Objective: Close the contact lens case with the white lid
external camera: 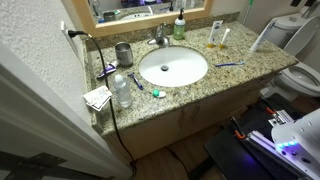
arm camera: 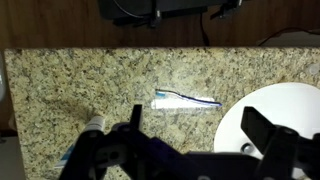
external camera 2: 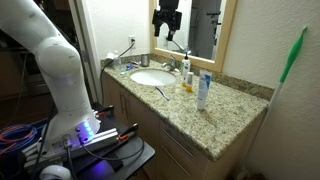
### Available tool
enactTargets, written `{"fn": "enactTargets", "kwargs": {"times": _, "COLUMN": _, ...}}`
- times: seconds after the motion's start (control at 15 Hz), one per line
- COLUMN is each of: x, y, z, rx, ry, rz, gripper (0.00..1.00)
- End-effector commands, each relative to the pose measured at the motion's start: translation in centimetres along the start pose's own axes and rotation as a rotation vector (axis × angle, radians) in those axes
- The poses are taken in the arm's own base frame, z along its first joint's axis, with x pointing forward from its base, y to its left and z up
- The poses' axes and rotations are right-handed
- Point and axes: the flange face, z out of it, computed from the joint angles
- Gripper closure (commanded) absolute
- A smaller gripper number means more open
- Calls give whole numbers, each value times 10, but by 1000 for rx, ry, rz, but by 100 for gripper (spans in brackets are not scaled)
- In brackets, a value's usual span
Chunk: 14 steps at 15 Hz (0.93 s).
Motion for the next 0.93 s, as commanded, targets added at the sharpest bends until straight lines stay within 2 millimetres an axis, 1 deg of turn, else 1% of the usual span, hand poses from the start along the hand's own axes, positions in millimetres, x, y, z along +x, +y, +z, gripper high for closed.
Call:
{"fn": "enactTargets", "kwargs": {"times": 0.0, "x": 27, "y": -83, "z": 19, "rx": -60, "ry": -40, "rz": -178, "gripper": 0}}
{"fn": "enactTargets", "kwargs": {"times": 0.07, "x": 30, "y": -111, "z": 22, "rx": -68, "ry": -34, "rz": -237, "gripper": 0}}
{"fn": "enactTargets", "kwargs": {"times": 0.2, "x": 30, "y": -176, "z": 35, "rx": -103, "ry": -29, "rz": -363, "gripper": 0}}
{"fn": "enactTargets", "kwargs": {"times": 0.33, "x": 24, "y": -243, "z": 42, "rx": -150, "ry": -10, "rz": -487, "gripper": 0}}
{"fn": "enactTargets", "kwargs": {"times": 0.4, "x": 17, "y": -258, "z": 28, "rx": -191, "ry": 28, "rz": -534, "gripper": 0}}
{"fn": "enactTargets", "kwargs": {"times": 0.47, "x": 24, "y": -237, "z": 35, "rx": -159, "ry": -14, "rz": -466, "gripper": 0}}
{"fn": "enactTargets", "kwargs": {"times": 0.53, "x": 19, "y": -258, "z": 34, "rx": -178, "ry": 1, "rz": -505, "gripper": 0}}
{"fn": "enactTargets", "kwargs": {"times": 0.6, "x": 15, "y": -269, "z": 33, "rx": -187, "ry": 7, "rz": -525, "gripper": 0}}
{"fn": "enactTargets", "kwargs": {"times": 0.67, "x": 13, "y": -270, "z": 31, "rx": -189, "ry": 12, "rz": -528, "gripper": 0}}
{"fn": "enactTargets", "kwargs": {"times": 0.73, "x": 24, "y": -269, "z": 41, "rx": -174, "ry": -8, "rz": -526, "gripper": 0}}
{"fn": "enactTargets", "kwargs": {"times": 0.87, "x": 27, "y": -285, "z": 67, "rx": -171, "ry": 24, "rz": -594, "gripper": 0}}
